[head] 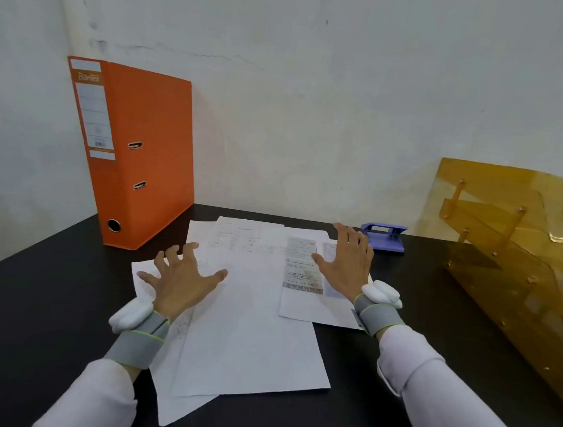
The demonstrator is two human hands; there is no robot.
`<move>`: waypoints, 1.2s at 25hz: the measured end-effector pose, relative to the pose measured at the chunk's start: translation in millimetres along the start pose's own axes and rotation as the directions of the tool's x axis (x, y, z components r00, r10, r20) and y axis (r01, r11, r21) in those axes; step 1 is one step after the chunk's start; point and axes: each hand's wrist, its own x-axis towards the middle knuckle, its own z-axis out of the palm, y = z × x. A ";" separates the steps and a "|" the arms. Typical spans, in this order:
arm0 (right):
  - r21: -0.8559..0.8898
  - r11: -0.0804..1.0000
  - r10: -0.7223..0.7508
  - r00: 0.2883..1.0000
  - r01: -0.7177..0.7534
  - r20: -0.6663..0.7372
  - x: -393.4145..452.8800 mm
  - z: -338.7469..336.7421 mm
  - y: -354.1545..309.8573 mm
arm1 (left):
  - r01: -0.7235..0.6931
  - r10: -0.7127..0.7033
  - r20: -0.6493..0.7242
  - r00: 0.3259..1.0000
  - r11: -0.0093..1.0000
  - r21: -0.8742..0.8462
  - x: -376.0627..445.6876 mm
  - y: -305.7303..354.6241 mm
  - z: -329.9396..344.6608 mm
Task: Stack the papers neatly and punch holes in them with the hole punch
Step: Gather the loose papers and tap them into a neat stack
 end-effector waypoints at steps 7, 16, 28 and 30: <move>-0.053 0.994 0.099 0.984 -0.092 0.151 -1.5 14.5 13.5 | 0.104 -0.119 0.090 0.989 0.982 0.159 0.5 -4.1 10.1; -0.094 0.966 0.258 0.903 -0.240 0.343 3.5 19.7 21.3 | 0.118 -0.158 0.161 0.974 0.965 0.233 2.2 -4.4 17.6; -0.072 0.962 0.271 0.901 -0.263 0.339 6.0 19.1 24.3 | 0.084 -0.123 0.162 0.979 0.969 0.231 1.5 16.9 18.4; -0.051 0.960 0.274 0.900 -0.274 0.340 6.4 19.1 23.1 | 0.074 -0.111 0.158 0.981 0.973 0.220 0.8 22.4 17.3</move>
